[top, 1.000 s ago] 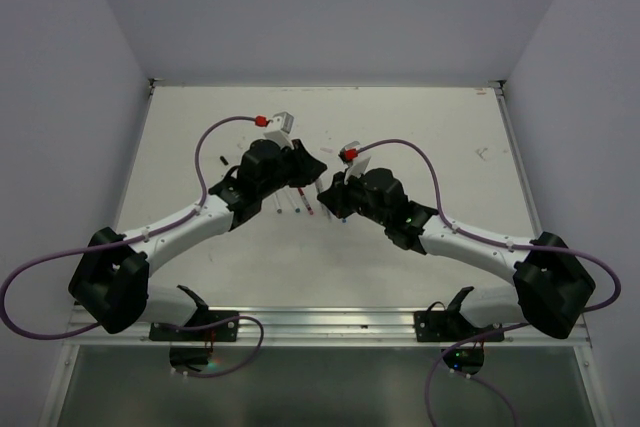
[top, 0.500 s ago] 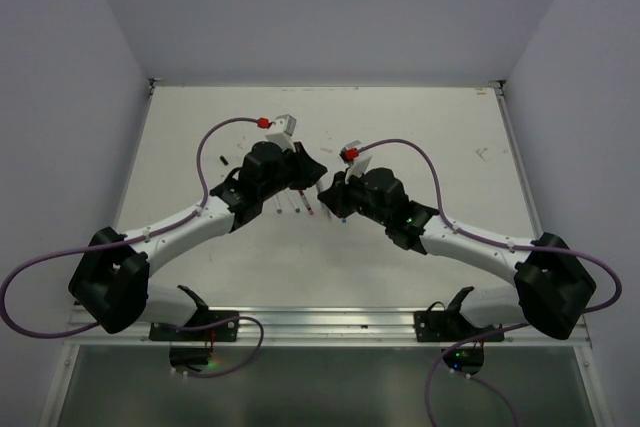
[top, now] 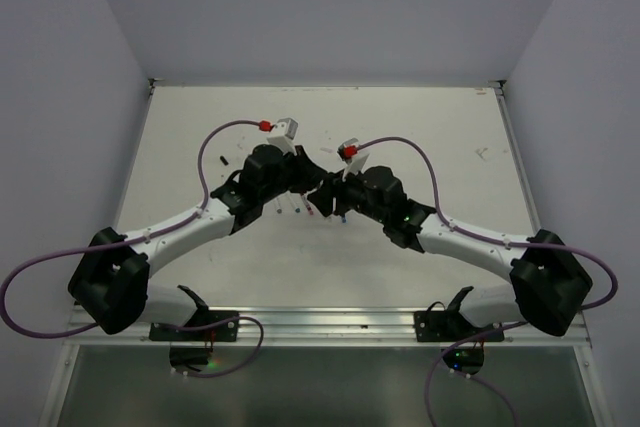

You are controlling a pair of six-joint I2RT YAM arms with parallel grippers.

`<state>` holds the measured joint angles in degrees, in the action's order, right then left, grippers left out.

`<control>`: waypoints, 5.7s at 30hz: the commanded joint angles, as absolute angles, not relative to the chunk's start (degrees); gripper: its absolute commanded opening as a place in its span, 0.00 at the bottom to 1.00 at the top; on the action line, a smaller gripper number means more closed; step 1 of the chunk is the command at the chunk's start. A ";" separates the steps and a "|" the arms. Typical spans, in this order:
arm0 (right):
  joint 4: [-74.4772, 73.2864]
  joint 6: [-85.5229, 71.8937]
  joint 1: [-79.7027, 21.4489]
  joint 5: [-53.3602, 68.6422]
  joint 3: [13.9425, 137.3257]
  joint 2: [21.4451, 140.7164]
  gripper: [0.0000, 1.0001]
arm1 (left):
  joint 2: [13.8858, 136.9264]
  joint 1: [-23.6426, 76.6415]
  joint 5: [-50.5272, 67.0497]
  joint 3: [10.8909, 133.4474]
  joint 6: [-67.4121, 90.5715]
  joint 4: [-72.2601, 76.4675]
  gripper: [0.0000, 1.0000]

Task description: Open the pen caps

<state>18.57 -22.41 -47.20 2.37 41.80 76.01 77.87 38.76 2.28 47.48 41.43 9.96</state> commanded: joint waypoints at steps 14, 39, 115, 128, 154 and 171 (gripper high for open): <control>21.36 -22.15 -47.37 4.66 43.33 79.19 0.00 | 74.00 38.85 0.27 49.74 42.37 15.12 0.00; 21.09 -18.11 -47.64 6.94 29.44 72.25 0.00 | 70.14 20.66 -18.02 64.60 49.47 18.37 0.00; -6.59 -31.82 -39.46 -33.22 34.54 58.89 0.96 | 129.09 35.77 17.66 90.87 16.70 11.86 0.11; -7.56 -31.38 -39.20 -32.61 32.96 58.71 0.96 | 136.14 35.60 17.49 94.31 14.59 15.03 0.28; -21.87 -23.30 -39.11 -39.98 45.34 45.89 0.98 | 97.32 35.60 0.27 82.89 15.38 5.29 0.98; -34.63 -7.23 -39.11 -50.62 60.38 25.94 0.99 | 43.35 35.51 -44.29 71.10 14.24 -25.13 1.00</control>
<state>-33.32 -13.91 -39.31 -47.03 58.87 28.03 48.27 35.38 -34.68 71.70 15.35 -18.41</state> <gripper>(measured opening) 0.985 0.997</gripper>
